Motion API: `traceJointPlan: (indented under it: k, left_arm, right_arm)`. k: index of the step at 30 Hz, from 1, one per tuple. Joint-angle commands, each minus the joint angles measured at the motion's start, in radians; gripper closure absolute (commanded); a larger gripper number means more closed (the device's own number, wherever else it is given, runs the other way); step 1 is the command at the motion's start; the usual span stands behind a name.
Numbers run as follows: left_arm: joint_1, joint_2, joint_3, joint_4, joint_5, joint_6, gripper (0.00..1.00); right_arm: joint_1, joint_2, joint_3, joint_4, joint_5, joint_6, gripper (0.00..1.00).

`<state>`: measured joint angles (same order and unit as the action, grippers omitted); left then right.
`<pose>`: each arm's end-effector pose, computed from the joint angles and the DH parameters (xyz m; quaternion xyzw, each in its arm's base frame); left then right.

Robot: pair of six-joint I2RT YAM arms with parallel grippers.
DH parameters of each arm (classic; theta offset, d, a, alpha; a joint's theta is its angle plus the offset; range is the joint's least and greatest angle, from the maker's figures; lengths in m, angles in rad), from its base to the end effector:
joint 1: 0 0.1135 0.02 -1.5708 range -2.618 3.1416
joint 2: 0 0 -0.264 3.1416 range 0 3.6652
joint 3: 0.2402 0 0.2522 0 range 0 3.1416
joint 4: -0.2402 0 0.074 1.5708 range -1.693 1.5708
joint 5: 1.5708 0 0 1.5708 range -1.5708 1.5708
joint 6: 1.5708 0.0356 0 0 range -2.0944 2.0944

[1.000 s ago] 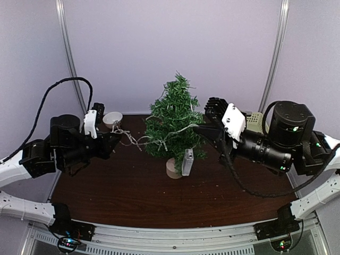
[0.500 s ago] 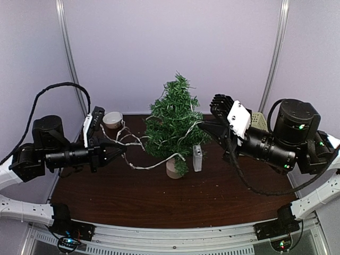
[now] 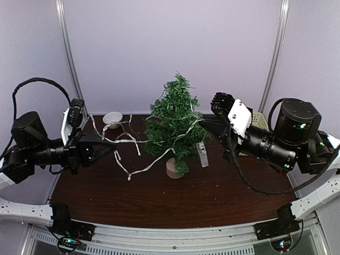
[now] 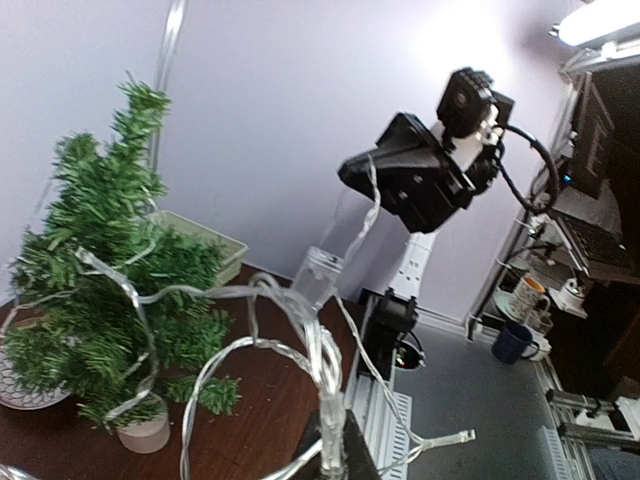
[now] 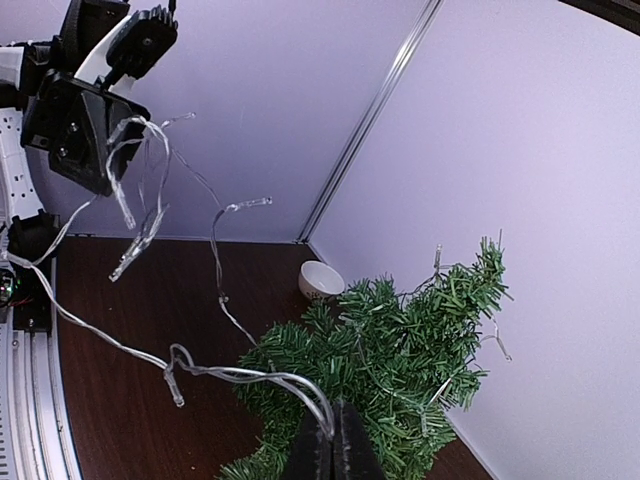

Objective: Decorate the small christmas tree

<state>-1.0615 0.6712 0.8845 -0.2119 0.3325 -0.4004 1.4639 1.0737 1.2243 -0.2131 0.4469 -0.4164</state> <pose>0.0618 -0.1346 0.3883 0.3369 0.6211 -0.5529 0.4415 0.0402 0.2302 0.4350 -0.4846 0.5416 0.1940 0.6589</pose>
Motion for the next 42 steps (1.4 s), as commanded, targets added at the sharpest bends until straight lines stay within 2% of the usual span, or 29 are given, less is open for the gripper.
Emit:
traceJointPlan:
  k: [1, 3, 5, 9, 14, 17, 22, 25, 32, 37, 42]
  left_arm:
    - [-0.003, -0.006, 0.052, -0.070, -0.277, 0.023, 1.00]
    - [-0.003, 0.010, 0.042, -0.094, -0.365, 0.015, 1.00]
    - [-0.002, 0.024, 0.016, -0.079, -0.364, 0.007, 1.00]
    - [-0.003, 0.013, -0.047, -0.006, -0.188, -0.019, 1.00]
    - [-0.002, -0.037, -0.104, -0.045, -0.097, -0.081, 1.00]
    - [-0.003, -0.050, -0.110, -0.119, -0.202, -0.108, 1.00]
    - [0.004, -0.040, -0.067, -0.184, -0.582, -0.087, 1.00]
    - [0.044, 0.027, -0.012, -0.180, -0.681, -0.072, 1.00]
    - [0.221, 0.175, 0.058, -0.108, -0.672, -0.134, 1.00]
    - [0.267, 0.238, 0.085, 0.022, -0.616, -0.104, 1.00]
    - [0.316, 0.280, 0.094, 0.033, -0.616, -0.146, 1.00]
  right_arm:
    - [0.006, -0.013, 0.020, 0.020, 0.019, -0.002, 1.00]
    - [0.006, -0.011, 0.027, 0.018, 0.021, -0.004, 1.00]
    - [0.006, -0.015, 0.036, 0.014, 0.029, -0.006, 1.00]
    - [0.006, -0.032, 0.049, 0.012, 0.049, -0.019, 1.00]
    - [0.006, -0.043, 0.066, 0.018, 0.068, -0.054, 1.00]
    - [0.006, -0.039, 0.077, 0.022, 0.077, -0.075, 1.00]
    - [0.006, -0.024, 0.082, 0.057, 0.121, -0.108, 1.00]
    - [0.007, -0.019, 0.089, 0.091, 0.162, -0.141, 1.00]
    - [-0.011, 0.005, 0.135, 0.204, 0.223, -0.296, 1.00]
    - [-0.084, 0.048, 0.219, 0.244, 0.131, -0.319, 1.00]
    - [-0.120, 0.132, 0.356, 0.258, 0.050, -0.383, 1.00]
